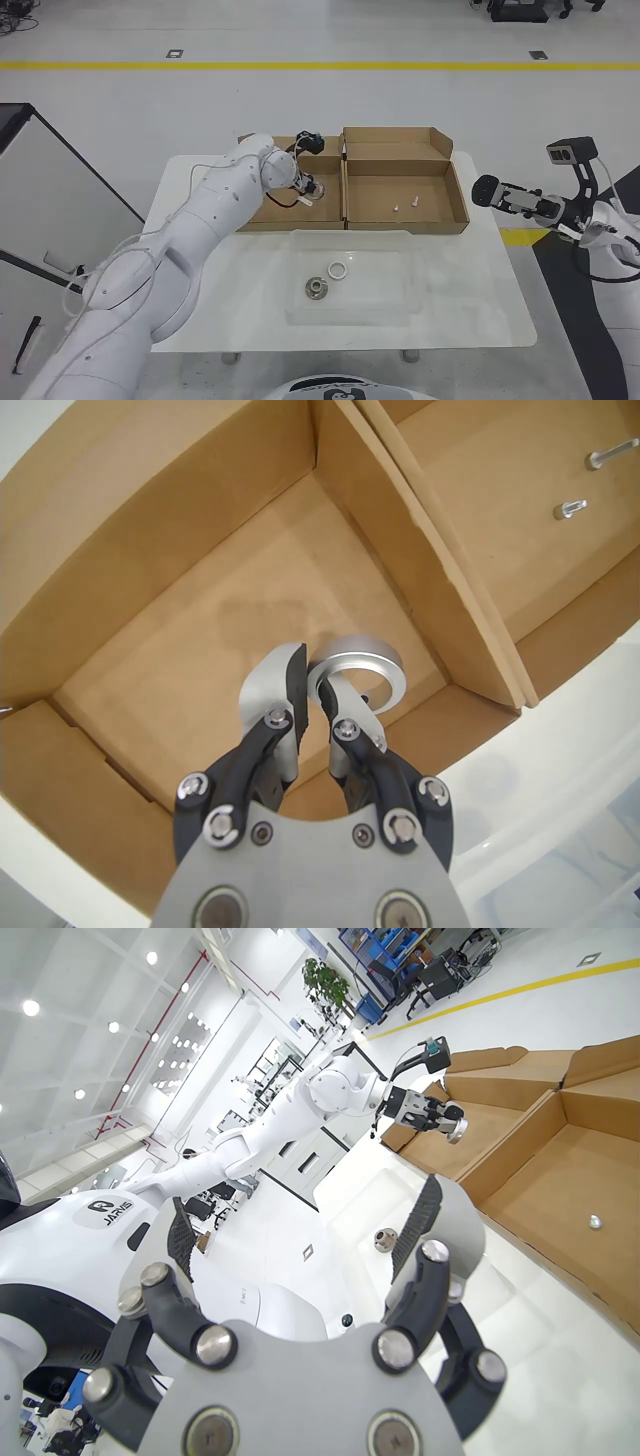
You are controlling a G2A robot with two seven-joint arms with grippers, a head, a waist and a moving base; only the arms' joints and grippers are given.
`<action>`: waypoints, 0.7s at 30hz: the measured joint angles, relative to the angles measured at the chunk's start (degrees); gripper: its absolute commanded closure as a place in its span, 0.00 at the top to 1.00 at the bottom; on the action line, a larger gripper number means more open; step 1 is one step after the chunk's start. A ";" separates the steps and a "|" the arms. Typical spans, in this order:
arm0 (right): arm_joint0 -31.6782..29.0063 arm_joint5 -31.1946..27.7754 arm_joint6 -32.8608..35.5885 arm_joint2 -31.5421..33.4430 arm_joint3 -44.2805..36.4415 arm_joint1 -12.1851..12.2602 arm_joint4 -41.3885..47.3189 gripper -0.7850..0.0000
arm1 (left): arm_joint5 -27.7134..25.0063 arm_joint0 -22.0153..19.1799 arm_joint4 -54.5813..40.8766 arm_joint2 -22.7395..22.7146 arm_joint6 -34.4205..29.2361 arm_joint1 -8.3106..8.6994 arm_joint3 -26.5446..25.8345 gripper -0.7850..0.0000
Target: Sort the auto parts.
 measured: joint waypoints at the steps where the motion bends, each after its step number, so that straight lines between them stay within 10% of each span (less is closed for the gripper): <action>1: 0.00 0.00 0.00 0.00 0.00 0.00 0.00 1.00 | -0.19 -0.15 0.31 0.37 0.15 -0.48 0.84 0.00; 16: 0.00 0.00 0.00 0.00 0.00 0.00 0.00 1.00 | -3.87 -1.72 5.22 4.23 2.66 -7.14 13.77 0.00; 21: 0.00 0.00 0.00 0.00 0.00 0.00 0.00 1.00 | -4.62 -1.97 5.61 4.22 3.78 -8.45 16.28 0.80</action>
